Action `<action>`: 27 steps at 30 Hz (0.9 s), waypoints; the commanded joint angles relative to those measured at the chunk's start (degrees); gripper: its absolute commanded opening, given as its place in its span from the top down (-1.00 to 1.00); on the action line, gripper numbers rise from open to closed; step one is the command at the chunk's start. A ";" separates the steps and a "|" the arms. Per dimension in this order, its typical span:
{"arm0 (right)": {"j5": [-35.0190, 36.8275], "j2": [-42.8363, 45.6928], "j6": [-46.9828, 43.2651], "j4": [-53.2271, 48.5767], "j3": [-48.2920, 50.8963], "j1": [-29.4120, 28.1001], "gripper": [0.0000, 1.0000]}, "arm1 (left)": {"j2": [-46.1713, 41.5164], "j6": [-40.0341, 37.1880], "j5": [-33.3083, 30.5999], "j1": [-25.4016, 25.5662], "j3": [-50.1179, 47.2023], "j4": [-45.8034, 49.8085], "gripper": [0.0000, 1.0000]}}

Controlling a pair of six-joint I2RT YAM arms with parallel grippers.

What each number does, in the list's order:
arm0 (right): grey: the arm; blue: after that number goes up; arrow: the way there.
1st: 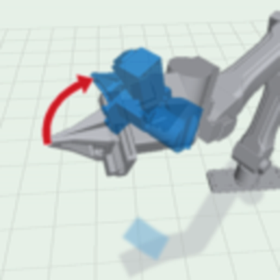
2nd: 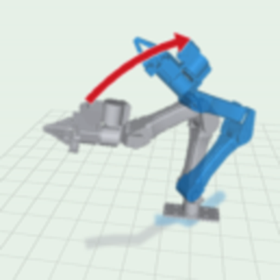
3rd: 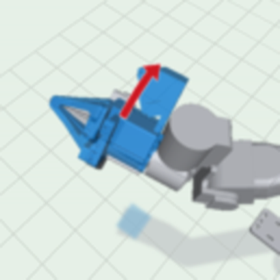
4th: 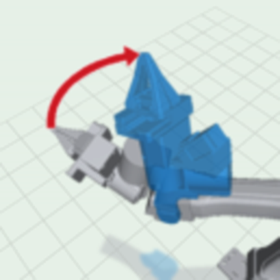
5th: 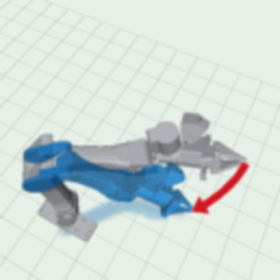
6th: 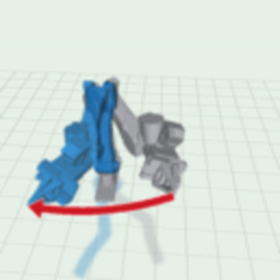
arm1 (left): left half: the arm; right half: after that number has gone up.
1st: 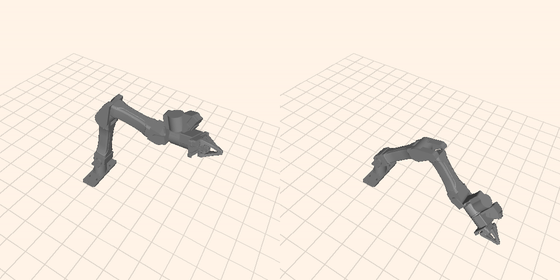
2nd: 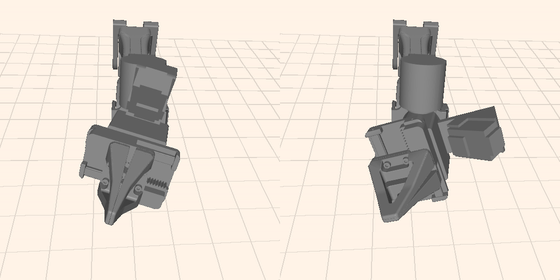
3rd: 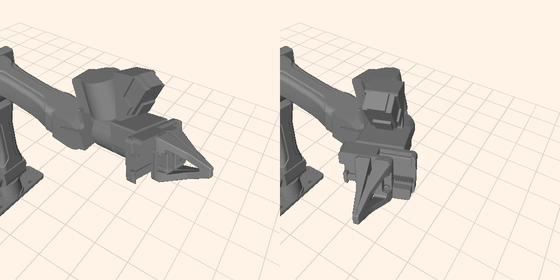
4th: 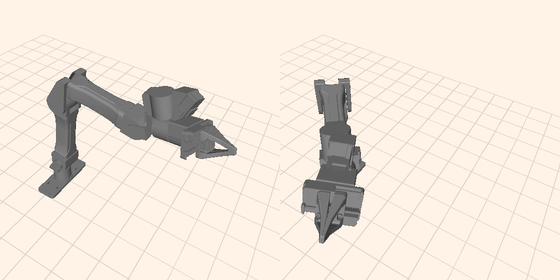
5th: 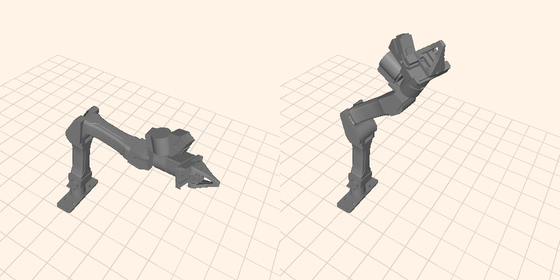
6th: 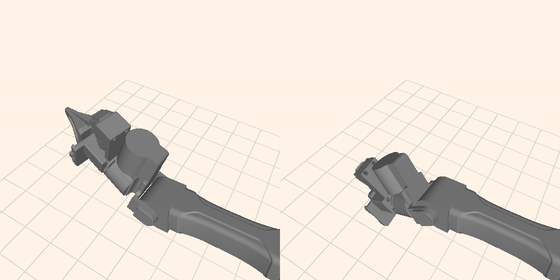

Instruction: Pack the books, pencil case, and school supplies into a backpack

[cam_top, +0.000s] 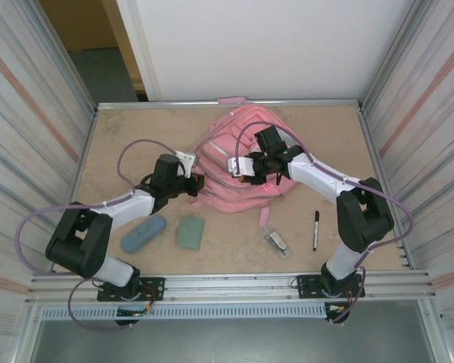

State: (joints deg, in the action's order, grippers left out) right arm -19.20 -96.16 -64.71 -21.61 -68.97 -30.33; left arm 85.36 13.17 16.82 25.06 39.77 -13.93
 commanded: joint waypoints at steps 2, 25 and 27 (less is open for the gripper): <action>5.92 2.91 11.45 4.47 1.65 -0.89 -0.16 | 1.18 1.10 3.73 -0.40 0.71 -6.20 1.00; 9.27 6.70 25.05 5.50 12.11 -8.71 0.03 | -0.49 5.65 5.49 10.89 2.24 -9.03 1.00; 13.42 6.38 21.96 4.45 12.18 -10.18 0.27 | -1.08 4.84 4.48 10.86 1.92 -8.18 1.00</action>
State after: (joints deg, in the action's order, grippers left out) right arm -13.13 -89.76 -38.52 -15.22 -57.95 -38.35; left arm 86.35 18.26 21.39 36.01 40.49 -19.73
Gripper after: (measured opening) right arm 0.404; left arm 0.050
